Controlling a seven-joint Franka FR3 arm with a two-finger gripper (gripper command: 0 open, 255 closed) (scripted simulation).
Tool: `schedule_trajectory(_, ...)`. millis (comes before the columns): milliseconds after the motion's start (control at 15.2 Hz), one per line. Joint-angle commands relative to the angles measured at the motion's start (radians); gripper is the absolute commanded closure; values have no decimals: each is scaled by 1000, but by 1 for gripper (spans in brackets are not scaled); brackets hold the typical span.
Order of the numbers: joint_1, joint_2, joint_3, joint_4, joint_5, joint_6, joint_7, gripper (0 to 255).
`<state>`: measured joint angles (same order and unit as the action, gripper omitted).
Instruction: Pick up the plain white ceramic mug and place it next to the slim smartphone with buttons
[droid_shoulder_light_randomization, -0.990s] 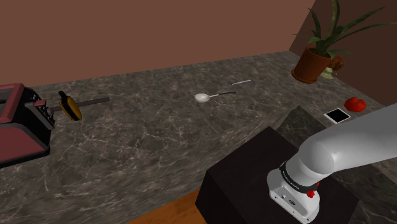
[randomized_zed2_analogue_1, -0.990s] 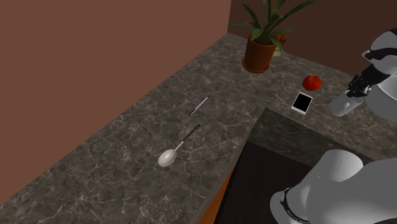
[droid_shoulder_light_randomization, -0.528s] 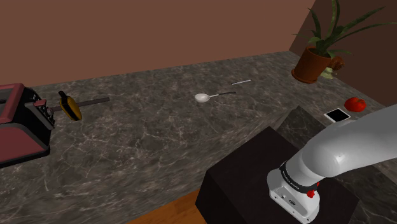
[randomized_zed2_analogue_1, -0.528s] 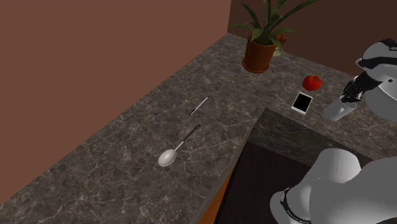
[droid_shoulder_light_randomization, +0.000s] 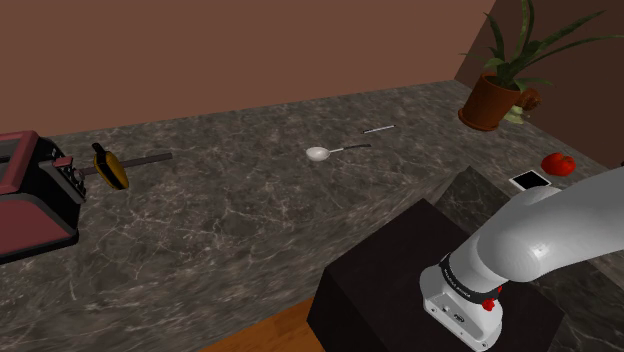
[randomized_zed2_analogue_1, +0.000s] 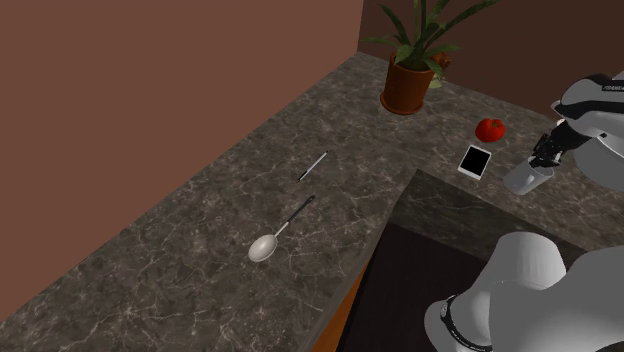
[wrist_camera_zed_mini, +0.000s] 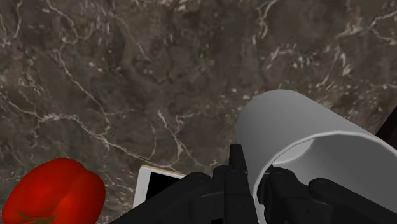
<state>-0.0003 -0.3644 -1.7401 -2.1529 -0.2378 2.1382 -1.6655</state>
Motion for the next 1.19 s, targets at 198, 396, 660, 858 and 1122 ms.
schedule_trajectory(198, 0, 0, -1, -1, 0, 1, 0, 255)
schedule_trajectory(396, 0, 0, -1, -1, 0, 1, 0, 0)
schedule_trajectory(660, -34, 13, 35, 17, 18, -29, -12, 0)
schedule_trajectory(858, -125, 44, 128, 74, 59, -115, -41, 0)
schedule_trajectory(1122, -125, 41, 129, 74, 56, -115, -38, 0)
